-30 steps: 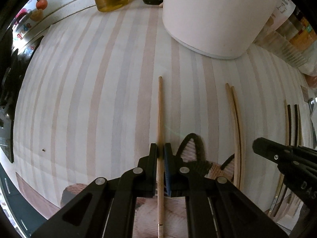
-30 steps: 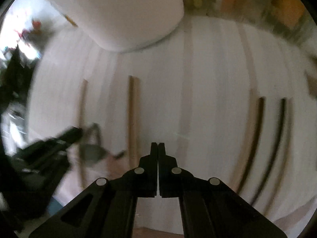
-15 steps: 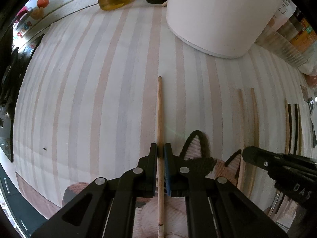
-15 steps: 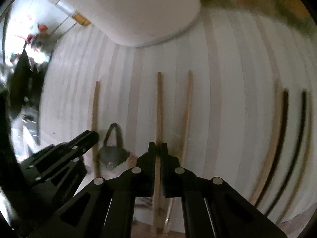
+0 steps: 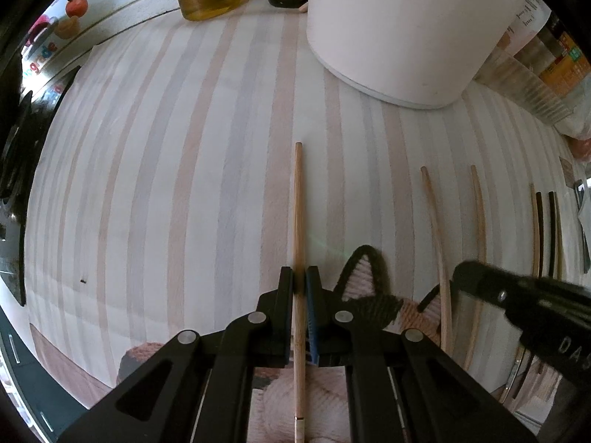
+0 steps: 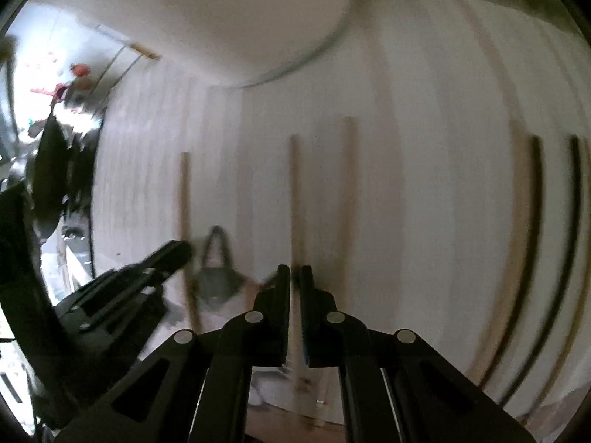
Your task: Organize utensils
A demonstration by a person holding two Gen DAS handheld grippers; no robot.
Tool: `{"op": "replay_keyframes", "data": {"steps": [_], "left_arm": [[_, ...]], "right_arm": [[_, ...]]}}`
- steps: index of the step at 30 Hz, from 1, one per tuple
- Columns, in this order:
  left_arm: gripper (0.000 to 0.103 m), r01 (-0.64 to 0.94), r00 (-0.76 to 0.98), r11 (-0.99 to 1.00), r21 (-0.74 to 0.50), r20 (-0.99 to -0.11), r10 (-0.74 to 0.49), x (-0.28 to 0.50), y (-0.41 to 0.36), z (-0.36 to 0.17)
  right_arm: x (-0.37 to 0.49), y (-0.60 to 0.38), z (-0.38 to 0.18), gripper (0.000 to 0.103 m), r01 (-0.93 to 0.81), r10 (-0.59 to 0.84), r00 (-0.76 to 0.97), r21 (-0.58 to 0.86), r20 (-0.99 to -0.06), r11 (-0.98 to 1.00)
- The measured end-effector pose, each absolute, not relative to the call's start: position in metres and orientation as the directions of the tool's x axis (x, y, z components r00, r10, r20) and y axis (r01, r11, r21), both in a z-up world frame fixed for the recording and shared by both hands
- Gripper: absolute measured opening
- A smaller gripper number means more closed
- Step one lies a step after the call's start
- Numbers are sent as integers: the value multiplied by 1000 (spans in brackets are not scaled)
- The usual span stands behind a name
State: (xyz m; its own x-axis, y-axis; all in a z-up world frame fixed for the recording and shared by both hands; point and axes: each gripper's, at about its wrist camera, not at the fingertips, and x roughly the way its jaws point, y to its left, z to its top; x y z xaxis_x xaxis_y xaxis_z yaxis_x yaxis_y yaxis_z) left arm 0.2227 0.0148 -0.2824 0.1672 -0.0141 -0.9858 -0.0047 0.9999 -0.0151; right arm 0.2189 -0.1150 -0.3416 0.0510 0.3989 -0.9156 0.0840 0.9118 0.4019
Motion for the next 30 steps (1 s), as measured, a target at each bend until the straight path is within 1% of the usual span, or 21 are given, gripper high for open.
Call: {"op": "replay_keyframes", "data": {"steps": [3, 6, 7, 8, 13, 17, 20, 24, 30], "left_arm": [[5, -5, 166, 1000, -17, -986, -16, 224, 16, -282], [5, -5, 167, 1000, -15, -986, -14, 224, 16, -283], [5, -5, 168, 1000, -14, -986, -13, 224, 16, -283], [5, -4, 169, 1000, -12, -985, -11, 224, 16, -283], [5, 11, 173, 1000, -15, -985, -17, 229, 10, -284], [5, 15, 159, 999, -51, -986, -53, 232, -1, -285], [5, 28, 161, 998, -60, -985, -64, 235, -10, -286], [5, 38, 163, 998, -57, -985, -62, 240, -14, -287], [5, 47, 162, 998, -47, -985, -54, 241, -15, -290]], "right_arm": [[219, -119, -336, 5, 80, 361, 80, 367, -929, 927], [218, -122, -342, 5, 92, 312, 62, 317, -948, 944], [217, -127, -346, 1, 92, 297, 51, 300, -954, 949], [217, -126, -346, 0, 82, 293, 52, 296, -955, 952], [219, -106, -343, 0, -18, 196, 49, 195, -979, 981], [216, -117, -342, 0, -11, 149, 1, 149, -989, 989], [212, -134, -344, 0, -1, 162, -55, 162, -985, 987], [217, -146, -348, 0, 22, 193, -75, 192, -978, 981], [224, -141, -346, 0, 22, 181, -37, 180, -983, 983]]}}
